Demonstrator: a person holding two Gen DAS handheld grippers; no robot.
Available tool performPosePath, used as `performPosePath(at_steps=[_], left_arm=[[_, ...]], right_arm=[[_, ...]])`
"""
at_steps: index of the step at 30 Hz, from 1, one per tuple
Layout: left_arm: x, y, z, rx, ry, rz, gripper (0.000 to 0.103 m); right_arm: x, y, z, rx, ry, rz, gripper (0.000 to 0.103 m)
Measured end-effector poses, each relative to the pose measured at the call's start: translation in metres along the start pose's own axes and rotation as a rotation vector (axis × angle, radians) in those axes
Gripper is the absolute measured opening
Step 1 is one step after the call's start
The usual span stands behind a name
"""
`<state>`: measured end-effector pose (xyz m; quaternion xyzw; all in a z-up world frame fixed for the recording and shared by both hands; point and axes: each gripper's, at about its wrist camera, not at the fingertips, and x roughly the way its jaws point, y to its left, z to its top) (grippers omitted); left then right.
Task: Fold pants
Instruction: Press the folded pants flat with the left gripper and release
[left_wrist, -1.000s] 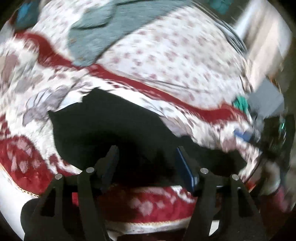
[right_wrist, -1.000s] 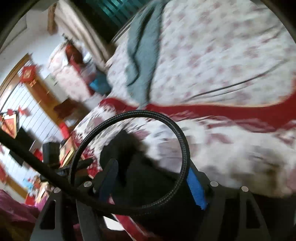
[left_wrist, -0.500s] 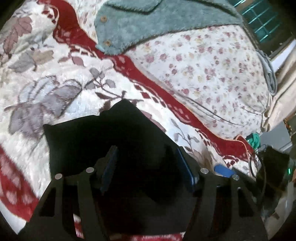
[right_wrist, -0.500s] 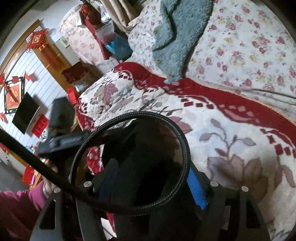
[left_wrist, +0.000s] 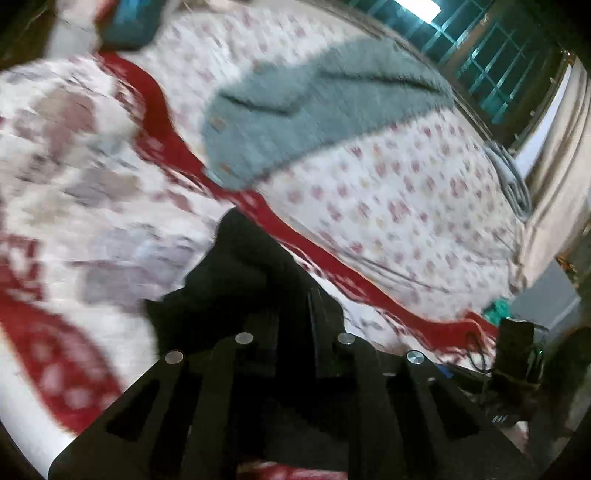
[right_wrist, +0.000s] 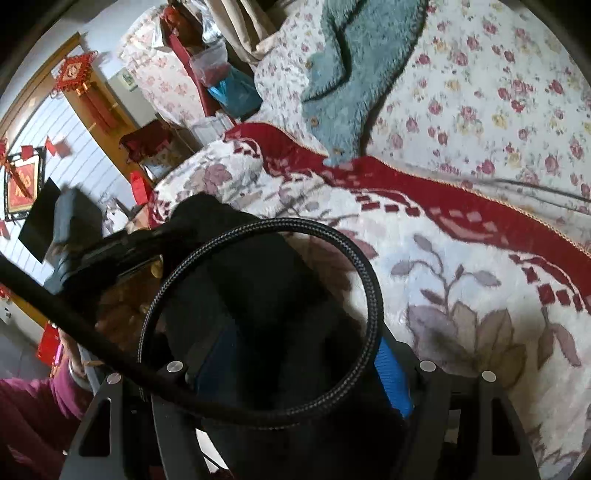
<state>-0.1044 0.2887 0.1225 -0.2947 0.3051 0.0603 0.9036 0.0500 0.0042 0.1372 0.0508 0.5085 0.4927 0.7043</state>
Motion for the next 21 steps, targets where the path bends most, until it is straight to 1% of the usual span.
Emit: performPosePath(at_steps=[1,2,3,4,5,6,7,9,11,13,14,15,16,18,21], left_arm=[[-0.004,0.007,-0.006,-0.012,-0.007,0.068,0.012],[-0.001,0.011,-0.012,-0.01,0.005,0.127,0.012],[0.006,0.016,-0.02,-0.004,0.033,0.192,0.012],[0.017,0.023,-0.029,-0.014,0.081,0.245,0.012],[0.027,0.03,-0.037,-0.03,0.141,0.282,0.012],[0.032,0.033,-0.04,-0.036,0.167,0.298,0.012],[0.033,0.034,-0.041,-0.032,0.18,0.303,0.014],[0.025,0.03,-0.038,-0.02,0.155,0.283,0.023],[0.02,0.031,-0.035,-0.015,0.158,0.286,0.041],[0.01,0.042,-0.032,-0.043,0.154,0.258,0.046],[0.006,0.046,-0.032,-0.058,0.153,0.254,0.046],[0.003,0.049,-0.031,-0.076,0.155,0.271,0.046],[-0.002,0.052,-0.03,-0.085,0.154,0.276,0.046],[-0.006,0.057,-0.029,-0.11,0.167,0.282,0.046],[-0.008,0.059,-0.031,-0.128,0.215,0.249,0.046]], right_arm=[[0.001,0.0,-0.001,0.008,-0.006,0.01,0.071],[0.003,0.0,-0.002,0.013,-0.006,0.016,0.071],[0.007,0.0,-0.004,0.019,-0.002,0.021,0.071],[0.012,0.0,-0.006,0.027,0.01,0.02,0.071],[0.019,0.0,-0.01,0.032,0.028,0.011,0.071],[0.024,0.0,-0.013,0.03,0.044,-0.001,0.071],[0.027,0.001,-0.015,0.016,0.058,-0.013,0.071],[0.029,0.004,-0.015,-0.009,0.066,-0.031,0.071],[0.028,0.006,-0.009,-0.016,0.065,-0.038,0.071],[0.027,0.009,-0.002,-0.02,0.053,-0.025,0.071],[0.028,0.01,0.001,-0.024,0.048,-0.017,0.072],[0.029,0.013,0.004,-0.028,0.044,-0.009,0.074],[0.034,0.016,0.009,-0.038,0.046,0.006,0.077],[0.045,0.023,0.016,-0.062,0.058,0.018,0.079],[0.074,0.036,0.034,-0.129,0.096,0.038,0.079]])
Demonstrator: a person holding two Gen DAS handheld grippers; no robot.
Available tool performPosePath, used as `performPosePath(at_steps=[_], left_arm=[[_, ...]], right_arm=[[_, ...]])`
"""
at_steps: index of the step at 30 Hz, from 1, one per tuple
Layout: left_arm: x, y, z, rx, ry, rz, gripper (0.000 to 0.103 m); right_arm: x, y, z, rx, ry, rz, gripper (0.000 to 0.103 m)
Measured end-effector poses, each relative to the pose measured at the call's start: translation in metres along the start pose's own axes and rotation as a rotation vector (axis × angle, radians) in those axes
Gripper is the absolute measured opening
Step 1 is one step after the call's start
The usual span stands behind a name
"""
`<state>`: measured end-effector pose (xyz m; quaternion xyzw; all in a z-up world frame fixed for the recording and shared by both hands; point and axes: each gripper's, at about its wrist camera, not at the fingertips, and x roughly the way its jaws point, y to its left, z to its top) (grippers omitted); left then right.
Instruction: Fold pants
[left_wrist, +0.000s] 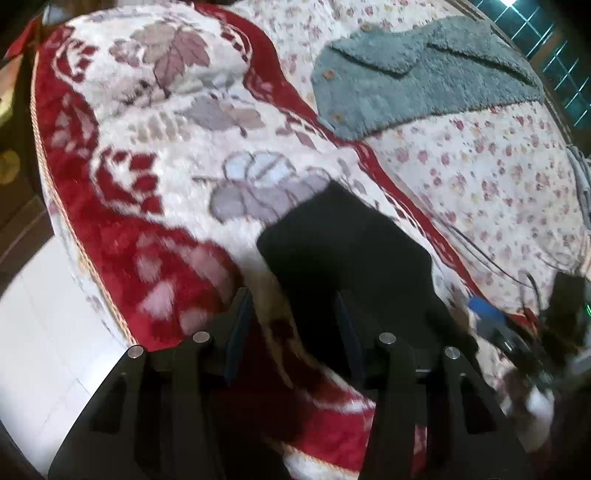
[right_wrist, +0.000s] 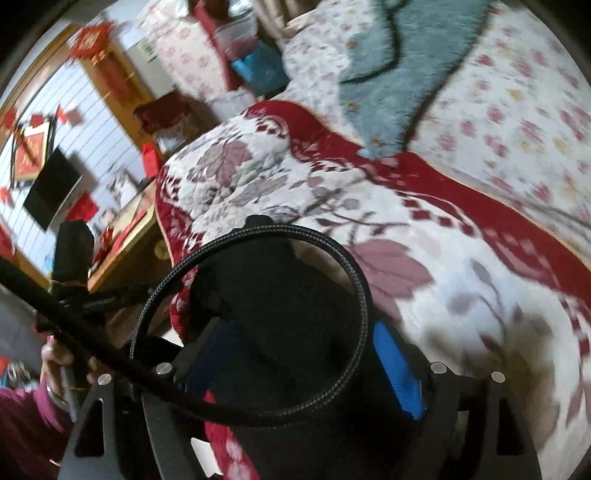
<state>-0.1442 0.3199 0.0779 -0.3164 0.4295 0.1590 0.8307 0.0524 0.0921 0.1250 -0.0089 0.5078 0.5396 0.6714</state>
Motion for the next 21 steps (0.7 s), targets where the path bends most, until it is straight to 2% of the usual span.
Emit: performPosePath(at_steps=[3,5,9,15,16,17,18,19,20,21], left_arm=[[0.001,-0.007,-0.008,0.034,0.029,0.015,0.046],[0.007,-0.01,-0.013,0.054,0.064,0.014,0.053],[0.031,-0.013,-0.017,0.032,0.153,0.019,0.055],[0.054,-0.02,-0.012,0.023,0.162,0.031,0.057],[0.056,-0.02,-0.011,0.017,0.164,0.032,0.059],[0.059,-0.02,-0.009,0.005,0.17,0.03,0.06],[0.062,-0.019,-0.006,-0.021,0.173,0.024,0.06],[0.064,-0.019,-0.004,-0.041,0.168,0.02,0.06],[0.065,-0.018,-0.002,-0.061,0.153,0.01,0.06],[0.064,-0.018,0.001,-0.065,0.119,-0.019,0.053]], right_arm=[[0.022,0.003,0.015,-0.01,0.032,0.0,0.079],[0.034,0.004,0.025,-0.004,0.034,0.025,0.079],[0.061,0.007,0.044,-0.006,0.056,0.072,0.079],[0.114,0.007,0.063,-0.051,0.187,0.096,0.079],[0.122,0.004,0.063,-0.039,0.204,0.128,0.075],[0.127,0.002,0.061,-0.032,0.204,0.166,0.066],[0.132,0.001,0.059,-0.027,0.2,0.197,0.045],[0.137,0.001,0.057,-0.027,0.198,0.208,0.037],[0.14,0.002,0.054,-0.037,0.191,0.197,0.036],[0.139,0.004,0.053,-0.044,0.175,0.202,0.031]])
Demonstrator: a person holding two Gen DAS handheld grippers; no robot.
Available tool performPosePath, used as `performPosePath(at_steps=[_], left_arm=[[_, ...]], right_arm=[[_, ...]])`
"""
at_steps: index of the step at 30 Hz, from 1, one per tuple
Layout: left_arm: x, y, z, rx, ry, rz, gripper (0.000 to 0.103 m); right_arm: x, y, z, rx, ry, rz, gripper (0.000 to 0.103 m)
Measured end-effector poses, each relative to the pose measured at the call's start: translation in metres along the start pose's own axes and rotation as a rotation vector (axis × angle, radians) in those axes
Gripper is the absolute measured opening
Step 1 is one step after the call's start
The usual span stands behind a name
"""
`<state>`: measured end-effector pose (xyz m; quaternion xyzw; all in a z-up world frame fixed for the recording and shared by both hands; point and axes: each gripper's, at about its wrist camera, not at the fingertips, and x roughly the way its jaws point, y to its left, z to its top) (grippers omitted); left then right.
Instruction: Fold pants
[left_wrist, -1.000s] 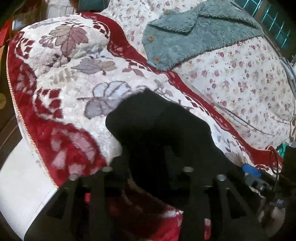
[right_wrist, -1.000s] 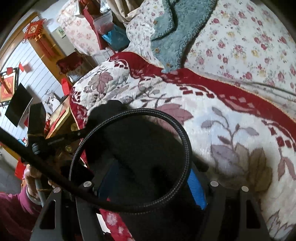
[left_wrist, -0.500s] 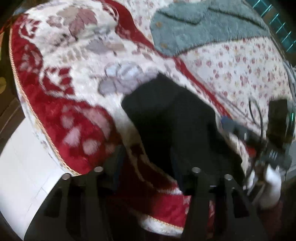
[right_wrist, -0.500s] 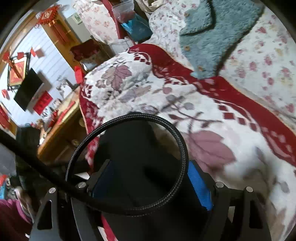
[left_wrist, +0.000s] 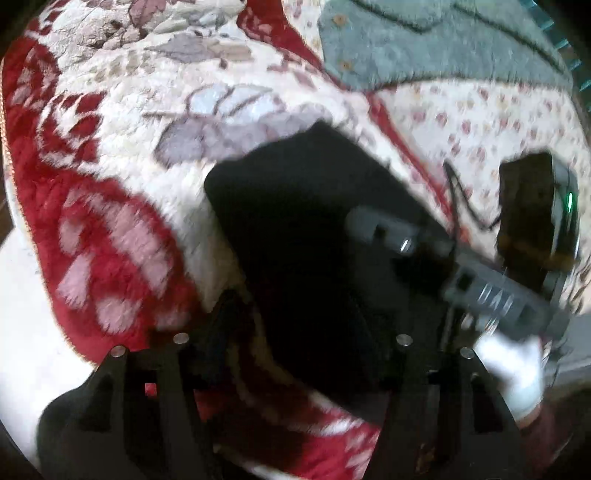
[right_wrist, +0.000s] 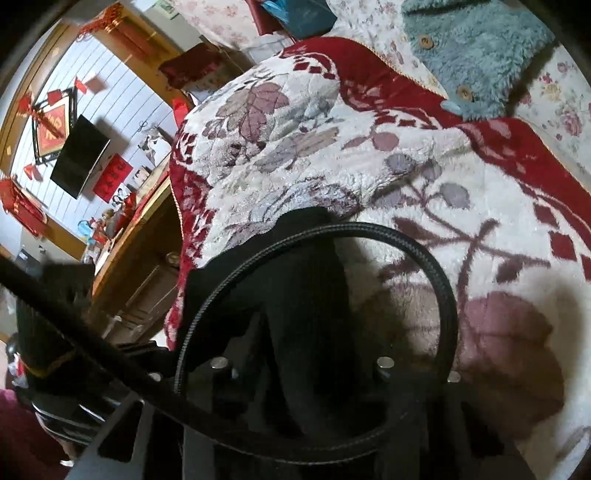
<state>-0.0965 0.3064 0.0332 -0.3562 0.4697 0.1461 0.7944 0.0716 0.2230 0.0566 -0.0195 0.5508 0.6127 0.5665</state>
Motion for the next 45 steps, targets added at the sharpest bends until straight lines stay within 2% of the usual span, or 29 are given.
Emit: performPosePath(at_steps=[1,2,4,6,8,10,11,13,14,15,17,19,21,26,28,33,39,45], left_arm=[[-0.001,-0.002,0.002,0.014,-0.017,-0.013,0.035],[-0.003,-0.005,0.004,0.028,-0.022,-0.022,0.027],[-0.013,-0.008,0.007,0.049,-0.057,-0.056,0.021],[-0.031,-0.011,0.01,0.072,-0.123,-0.065,0.02],[-0.046,-0.01,0.011,0.086,-0.187,-0.055,0.02],[-0.052,-0.008,0.015,0.085,-0.231,0.009,0.019],[-0.049,-0.004,0.017,0.092,-0.218,0.04,0.02],[-0.025,0.007,0.023,0.083,-0.086,0.104,0.021],[-0.016,0.015,0.023,0.047,-0.037,0.12,0.031],[-0.016,0.021,0.022,0.025,-0.033,0.104,0.037],[-0.025,0.023,0.021,0.024,-0.059,0.08,0.048],[-0.042,0.021,0.017,0.042,-0.142,0.11,0.056],[-0.056,0.015,0.015,0.057,-0.192,0.103,0.056],[-0.067,-0.02,0.001,0.177,-0.205,0.056,0.056],[-0.064,-0.041,-0.007,0.234,-0.177,0.014,0.056],[-0.046,-0.1,-0.041,0.385,-0.096,-0.069,0.056],[-0.019,-0.174,-0.091,0.579,0.001,-0.153,0.056],[0.014,-0.233,-0.131,0.716,0.095,-0.182,0.056]], right_arm=[[-0.004,0.004,0.0,-0.014,-0.027,0.014,0.025],[-0.007,0.007,0.002,-0.024,-0.044,0.014,0.023],[-0.014,0.015,0.008,-0.042,-0.077,0.019,0.021],[-0.021,0.022,0.017,-0.054,-0.114,0.037,0.021],[-0.02,0.029,0.029,-0.065,-0.147,0.044,0.021],[-0.011,0.033,0.037,-0.068,-0.184,0.007,0.024],[-0.005,0.032,0.038,-0.06,-0.202,-0.017,0.027],[0.013,0.021,0.036,-0.007,-0.183,-0.078,0.069],[0.024,0.012,0.034,0.055,-0.131,-0.128,0.072],[0.028,0.007,0.032,0.094,-0.11,-0.14,0.072],[0.007,0.005,0.024,0.126,-0.18,-0.077,0.072],[-0.031,0.013,0.015,0.106,-0.26,-0.067,0.072],[-0.068,0.02,0.003,0.077,-0.335,-0.077,0.072],[-0.177,0.023,-0.064,0.09,-0.486,-0.144,0.075],[-0.206,0.021,-0.093,0.125,-0.508,-0.185,0.078],[-0.278,0.014,-0.191,0.241,-0.512,-0.379,0.078],[-0.321,0.008,-0.3,0.433,-0.489,-0.521,0.078],[-0.329,0.011,-0.383,0.626,-0.446,-0.49,0.078]])
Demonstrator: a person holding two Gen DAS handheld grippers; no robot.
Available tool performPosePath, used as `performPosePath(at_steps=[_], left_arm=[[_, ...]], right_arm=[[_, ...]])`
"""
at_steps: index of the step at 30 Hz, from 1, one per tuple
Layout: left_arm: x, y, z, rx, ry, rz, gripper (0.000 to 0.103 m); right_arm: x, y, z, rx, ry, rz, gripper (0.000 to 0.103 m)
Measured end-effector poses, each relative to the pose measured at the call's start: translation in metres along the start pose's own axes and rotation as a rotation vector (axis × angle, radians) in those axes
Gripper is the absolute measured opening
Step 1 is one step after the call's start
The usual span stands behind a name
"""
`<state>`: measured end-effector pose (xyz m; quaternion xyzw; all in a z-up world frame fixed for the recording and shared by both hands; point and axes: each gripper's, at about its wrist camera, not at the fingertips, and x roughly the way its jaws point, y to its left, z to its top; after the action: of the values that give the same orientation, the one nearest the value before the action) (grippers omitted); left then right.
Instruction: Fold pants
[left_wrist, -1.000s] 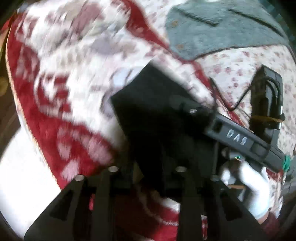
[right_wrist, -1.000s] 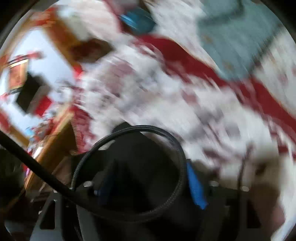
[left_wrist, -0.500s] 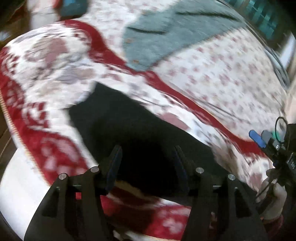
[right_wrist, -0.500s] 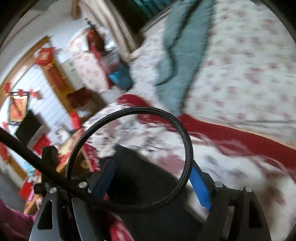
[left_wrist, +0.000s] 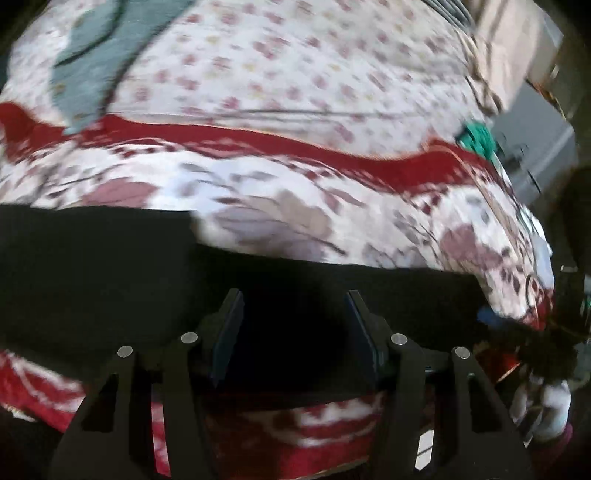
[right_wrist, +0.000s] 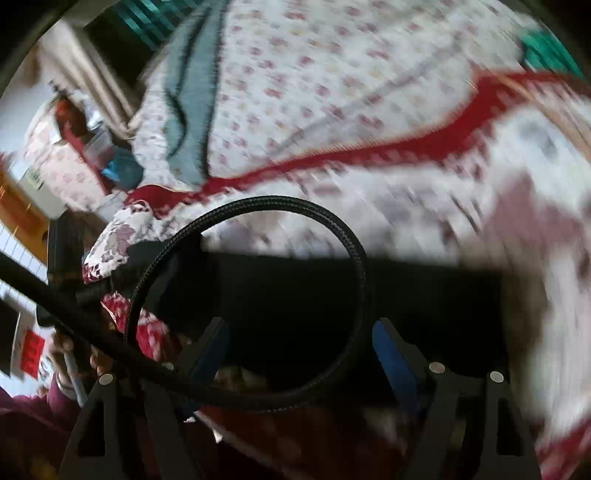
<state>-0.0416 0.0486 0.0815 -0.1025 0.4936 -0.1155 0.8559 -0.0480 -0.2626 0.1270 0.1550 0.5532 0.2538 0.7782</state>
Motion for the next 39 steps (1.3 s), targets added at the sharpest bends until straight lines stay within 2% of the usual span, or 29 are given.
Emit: performPosePath(at_steps=[2,4,6,8,11,15,18,23,27,30,32,36,39], left_arm=[[0.014,-0.015,0.002,0.03,0.03,-0.026,0.056],[0.025,-0.025,0.003,0.051,0.054,-0.05,0.056],[0.037,-0.039,0.005,0.079,0.083,-0.094,0.056],[0.047,-0.051,0.009,0.104,0.103,-0.13,0.056],[0.062,-0.067,0.018,0.141,0.117,-0.162,0.056],[0.088,-0.092,0.034,0.191,0.166,-0.212,0.056],[0.108,-0.11,0.042,0.232,0.215,-0.226,0.056],[0.139,-0.131,0.049,0.317,0.299,-0.274,0.056],[0.157,-0.147,0.049,0.432,0.356,-0.305,0.056],[0.162,-0.155,0.044,0.526,0.372,-0.327,0.068],[0.162,-0.159,0.04,0.578,0.377,-0.332,0.073],[0.158,-0.168,0.027,0.752,0.356,-0.309,0.077],[0.159,-0.17,0.025,0.77,0.345,-0.298,0.076]], right_arm=[[-0.004,-0.013,-0.021,0.052,0.033,-0.006,0.078],[-0.006,-0.025,-0.035,0.088,0.054,-0.048,0.078],[-0.009,-0.036,-0.042,0.128,0.051,-0.066,0.078],[-0.01,-0.05,-0.046,0.193,0.032,-0.083,0.078],[-0.011,-0.063,-0.042,0.267,-0.024,-0.059,0.078],[-0.002,-0.066,-0.032,0.271,-0.075,-0.067,0.078],[-0.006,-0.065,-0.029,0.288,-0.134,-0.024,0.083],[-0.015,-0.065,-0.045,0.351,-0.134,0.065,0.083],[-0.013,-0.07,-0.045,0.376,-0.15,0.094,0.083],[-0.015,-0.079,-0.043,0.414,-0.2,0.131,0.082],[-0.017,-0.082,-0.04,0.417,-0.23,0.152,0.076],[-0.017,-0.105,-0.037,0.492,-0.278,0.233,0.04],[-0.014,-0.104,-0.035,0.463,-0.279,0.238,0.034]])
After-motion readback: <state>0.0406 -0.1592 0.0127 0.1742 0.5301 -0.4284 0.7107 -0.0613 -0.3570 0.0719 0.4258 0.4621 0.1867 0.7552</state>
